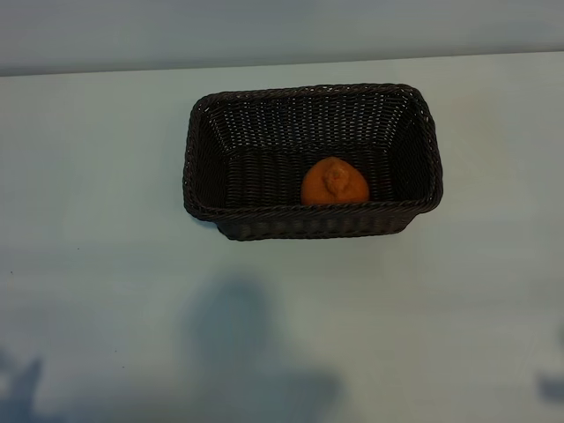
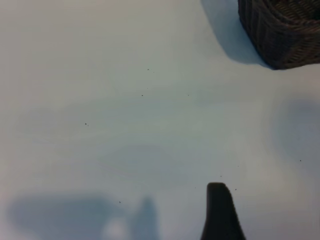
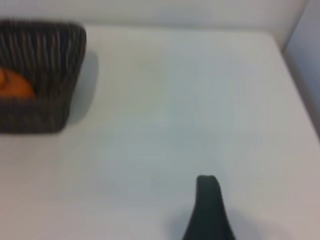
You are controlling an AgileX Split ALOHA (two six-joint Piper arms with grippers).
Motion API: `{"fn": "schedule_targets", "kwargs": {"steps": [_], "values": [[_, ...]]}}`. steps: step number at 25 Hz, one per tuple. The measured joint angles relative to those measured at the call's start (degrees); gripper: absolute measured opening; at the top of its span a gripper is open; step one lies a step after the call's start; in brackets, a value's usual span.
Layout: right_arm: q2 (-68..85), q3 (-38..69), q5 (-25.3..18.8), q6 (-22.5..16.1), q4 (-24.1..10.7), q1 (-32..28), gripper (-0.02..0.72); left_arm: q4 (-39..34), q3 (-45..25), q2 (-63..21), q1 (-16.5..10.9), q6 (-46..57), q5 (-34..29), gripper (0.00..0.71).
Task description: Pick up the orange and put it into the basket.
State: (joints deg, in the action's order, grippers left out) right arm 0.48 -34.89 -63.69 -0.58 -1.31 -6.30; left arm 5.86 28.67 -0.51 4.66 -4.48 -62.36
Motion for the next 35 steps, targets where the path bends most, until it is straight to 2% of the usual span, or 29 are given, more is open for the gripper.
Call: {"fn": "schedule_targets", "kwargs": {"steps": [7,12,22,35], "values": [[0.0,6.3,0.9,0.1,0.4,0.0,0.502,0.0,0.0,0.0,0.0,0.0,0.0,0.471],[0.0,6.9,2.3,0.1,0.4,0.0,0.494,0.0,0.0,0.0,0.0,0.0,0.0,0.471],[0.0,6.9,2.3,0.1,0.4,1.8,0.431,0.0,0.0,0.0,0.0,0.0,0.0,0.471],[0.0,6.9,2.4,0.0,0.4,1.8,0.426,0.0,0.0,0.0,0.0,0.0,0.0,0.471]]}}
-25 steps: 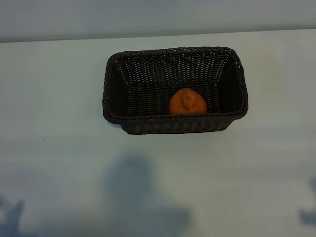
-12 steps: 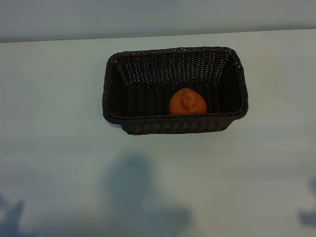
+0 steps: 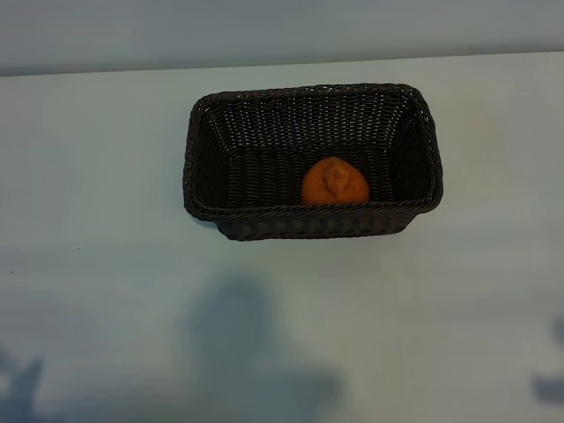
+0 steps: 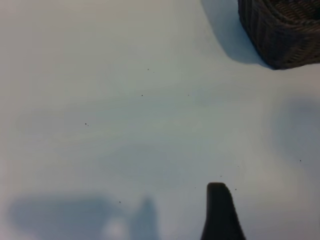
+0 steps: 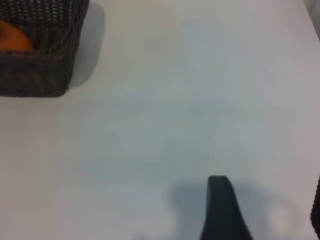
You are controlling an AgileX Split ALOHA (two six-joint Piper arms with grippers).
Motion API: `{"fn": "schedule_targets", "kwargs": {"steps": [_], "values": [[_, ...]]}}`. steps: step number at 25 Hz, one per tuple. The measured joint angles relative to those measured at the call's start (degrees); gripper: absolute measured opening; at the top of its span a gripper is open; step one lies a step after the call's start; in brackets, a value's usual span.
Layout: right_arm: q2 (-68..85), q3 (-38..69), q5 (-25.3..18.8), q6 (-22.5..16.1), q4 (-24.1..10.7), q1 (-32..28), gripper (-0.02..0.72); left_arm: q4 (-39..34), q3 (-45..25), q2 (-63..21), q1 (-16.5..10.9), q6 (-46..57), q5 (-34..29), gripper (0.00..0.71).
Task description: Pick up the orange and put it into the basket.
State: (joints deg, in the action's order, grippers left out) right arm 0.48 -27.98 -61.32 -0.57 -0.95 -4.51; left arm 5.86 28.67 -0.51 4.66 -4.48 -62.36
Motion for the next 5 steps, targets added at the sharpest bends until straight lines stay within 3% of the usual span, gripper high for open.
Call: {"fn": "schedule_targets", "kwargs": {"steps": [5], "values": [[0.0,0.0,0.0,0.0,0.0,0.0,0.424,0.0,0.0,0.0,0.0,0.0,0.0,0.471]]}}
